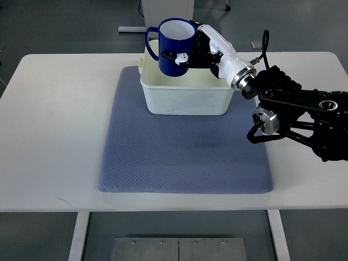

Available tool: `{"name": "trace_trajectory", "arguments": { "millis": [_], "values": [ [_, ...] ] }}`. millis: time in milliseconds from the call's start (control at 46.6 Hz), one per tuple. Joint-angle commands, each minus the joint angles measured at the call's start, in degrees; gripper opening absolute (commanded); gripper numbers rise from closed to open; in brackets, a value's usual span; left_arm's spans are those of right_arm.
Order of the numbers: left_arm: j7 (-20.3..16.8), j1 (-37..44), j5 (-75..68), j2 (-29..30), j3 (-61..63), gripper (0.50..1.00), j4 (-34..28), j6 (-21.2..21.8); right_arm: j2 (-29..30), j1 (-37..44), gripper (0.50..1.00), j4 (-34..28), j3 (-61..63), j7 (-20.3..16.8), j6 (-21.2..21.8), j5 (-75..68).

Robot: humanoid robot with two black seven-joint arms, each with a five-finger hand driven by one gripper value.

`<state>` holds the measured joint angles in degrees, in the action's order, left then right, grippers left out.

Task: Place cup in box with right hand
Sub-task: 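Lift the blue mug with the right hand over the cream tub, then lower the mug into the tub and open the right hand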

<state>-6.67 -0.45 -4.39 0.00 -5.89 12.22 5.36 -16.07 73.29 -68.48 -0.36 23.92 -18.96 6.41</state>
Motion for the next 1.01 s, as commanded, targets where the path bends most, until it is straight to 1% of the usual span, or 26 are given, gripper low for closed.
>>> {"name": "trace_trajectory", "arguments": {
  "millis": [0,129,429,580,837,988],
  "values": [
    [0.0,0.0,0.0,0.0,0.0,1.000,0.0,0.0,1.5,0.0,0.500,2.6,0.0,-0.7,0.3,0.0],
    [0.0,0.0,0.0,0.0,0.0,1.000,0.0,0.0,3.8,0.8,0.500,7.6,-0.1,-1.2,2.6,-1.2],
    [0.0,0.0,0.0,0.0,0.0,1.000,0.0,0.0,8.8,1.5,0.500,22.9,-0.4,-3.2,9.8,-2.1],
    [0.0,0.0,0.0,0.0,0.0,1.000,0.0,0.0,11.6,1.5,0.500,29.3,-0.4,-4.1,12.8,-2.1],
    [0.0,0.0,0.0,0.0,0.0,1.000,0.0,0.0,14.7,1.6,0.500,38.7,-0.9,-5.5,17.3,-2.0],
    [0.0,0.0,0.0,0.0,0.0,1.000,0.0,0.0,15.6,1.3,0.500,42.6,-0.9,-6.1,19.7,-2.0]
  ]
}}
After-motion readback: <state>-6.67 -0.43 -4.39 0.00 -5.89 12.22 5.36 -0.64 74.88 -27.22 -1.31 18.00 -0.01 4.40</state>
